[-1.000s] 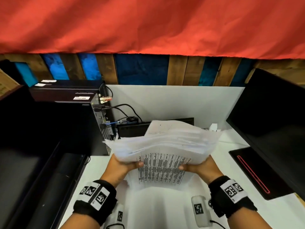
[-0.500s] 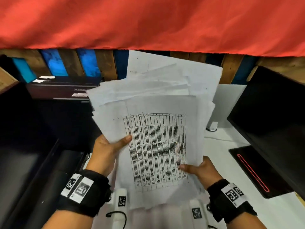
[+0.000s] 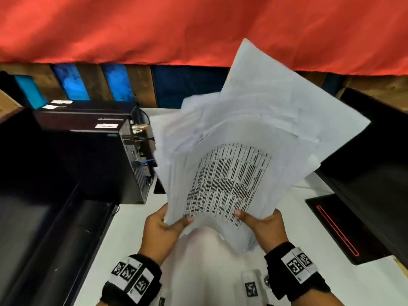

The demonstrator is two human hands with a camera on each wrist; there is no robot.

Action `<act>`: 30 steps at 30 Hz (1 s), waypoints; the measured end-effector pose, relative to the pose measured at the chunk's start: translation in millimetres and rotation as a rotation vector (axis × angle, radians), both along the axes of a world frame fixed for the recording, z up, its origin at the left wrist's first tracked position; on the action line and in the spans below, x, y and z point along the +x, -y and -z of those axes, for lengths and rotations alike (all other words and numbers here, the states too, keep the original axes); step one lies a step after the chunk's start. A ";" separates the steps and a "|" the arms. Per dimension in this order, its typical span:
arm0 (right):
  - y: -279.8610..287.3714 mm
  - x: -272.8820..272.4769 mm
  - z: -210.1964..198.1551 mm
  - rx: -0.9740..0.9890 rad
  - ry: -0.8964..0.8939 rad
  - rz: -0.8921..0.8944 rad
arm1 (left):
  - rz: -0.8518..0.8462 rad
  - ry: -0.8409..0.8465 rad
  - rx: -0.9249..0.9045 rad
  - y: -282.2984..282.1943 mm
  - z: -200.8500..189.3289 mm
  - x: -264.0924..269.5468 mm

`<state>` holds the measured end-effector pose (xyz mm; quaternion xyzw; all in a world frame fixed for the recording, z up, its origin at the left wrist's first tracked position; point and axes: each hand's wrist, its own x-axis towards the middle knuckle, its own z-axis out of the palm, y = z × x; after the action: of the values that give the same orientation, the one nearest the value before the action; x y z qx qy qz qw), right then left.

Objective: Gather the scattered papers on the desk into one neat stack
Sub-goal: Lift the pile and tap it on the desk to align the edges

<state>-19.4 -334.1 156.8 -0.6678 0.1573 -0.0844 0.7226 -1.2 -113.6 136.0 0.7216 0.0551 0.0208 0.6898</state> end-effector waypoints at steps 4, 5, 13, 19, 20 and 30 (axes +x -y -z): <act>3.8 -2.2 -21.6 0.003 0.147 0.031 | -0.027 0.103 -0.119 -1.7 -25.1 6.6; 4.3 -1.6 -22.9 -0.003 0.173 0.036 | -0.023 0.130 -0.155 -2.1 -30.1 8.2; 8.8 -4.6 -65.7 -0.119 0.501 0.245 | 0.114 0.266 -0.282 -15.5 -61.7 20.3; 6.0 4.8 -84.7 -0.173 0.524 0.237 | 0.162 0.273 -0.348 -16.7 -68.4 17.4; 6.2 8.3 -83.4 -0.190 0.508 0.243 | 0.156 0.284 -0.335 -16.1 -68.4 17.6; 1.4 14.9 -91.5 -0.728 0.520 0.059 | 0.099 0.315 -0.266 -10.9 -70.8 16.5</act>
<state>-4.5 -335.4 248.3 -0.8304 -0.0505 -0.3198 0.4534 15.3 -102.7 206.8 0.6138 -0.0866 0.0917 0.7793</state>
